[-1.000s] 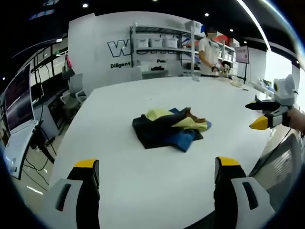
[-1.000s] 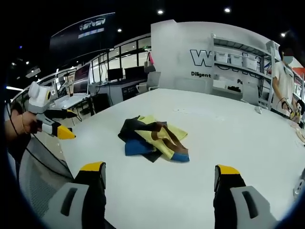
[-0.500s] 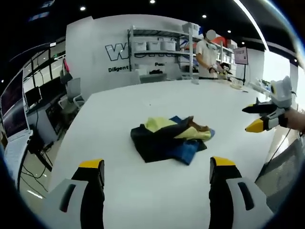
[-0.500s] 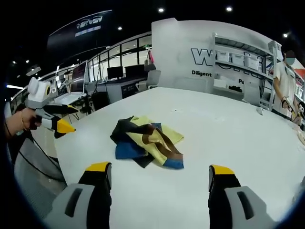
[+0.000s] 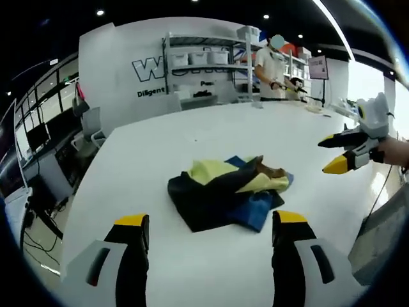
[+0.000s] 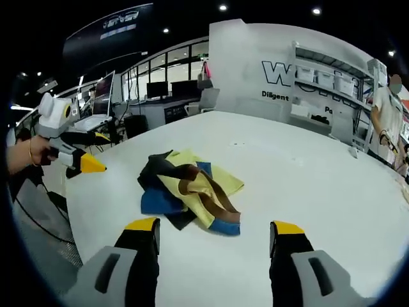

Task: Fold the garment on the visible template until the final outline fits inside the template.

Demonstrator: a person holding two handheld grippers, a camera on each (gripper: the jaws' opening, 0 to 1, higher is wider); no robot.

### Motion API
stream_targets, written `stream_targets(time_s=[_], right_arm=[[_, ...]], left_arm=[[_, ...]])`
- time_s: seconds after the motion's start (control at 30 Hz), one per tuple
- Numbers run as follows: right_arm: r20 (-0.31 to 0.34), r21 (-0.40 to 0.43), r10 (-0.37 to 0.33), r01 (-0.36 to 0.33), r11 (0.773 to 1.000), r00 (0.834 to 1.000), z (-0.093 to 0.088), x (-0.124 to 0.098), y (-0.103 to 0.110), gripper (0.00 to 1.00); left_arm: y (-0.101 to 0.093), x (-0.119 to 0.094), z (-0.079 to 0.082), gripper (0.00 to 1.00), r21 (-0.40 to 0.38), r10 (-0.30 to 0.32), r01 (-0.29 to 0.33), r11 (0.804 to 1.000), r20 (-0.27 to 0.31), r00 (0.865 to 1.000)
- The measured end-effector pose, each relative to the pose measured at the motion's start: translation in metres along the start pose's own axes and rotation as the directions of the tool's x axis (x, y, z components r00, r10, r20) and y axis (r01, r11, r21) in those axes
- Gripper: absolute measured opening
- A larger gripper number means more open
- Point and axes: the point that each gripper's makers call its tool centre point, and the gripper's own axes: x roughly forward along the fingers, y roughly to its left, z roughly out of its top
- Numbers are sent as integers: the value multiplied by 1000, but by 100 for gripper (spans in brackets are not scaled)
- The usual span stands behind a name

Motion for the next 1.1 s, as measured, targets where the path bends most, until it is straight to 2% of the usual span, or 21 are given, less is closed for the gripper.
stream_targets(time_s=[0.13,0.53,0.7,1.1], right_arm=[[-9,14,11,-10,1000,1000,0,12,-4,63],[-49,17,39,-38,999,998,-9,37,-8,60],[-71,29,49,-47,998,996,-16,47,-13,53],[-96,45,55,-51,998,994,-26,71,-27,38]], left_arm=[[-2,15,1,72,34,-2,3,999,-18,1000],[-5,45,1,64,38,-12,14,999,-48,999],[-8,56,3,53,62,-17,20,998,-54,998],[-35,82,6,42,106,-79,86,991,-70,994]])
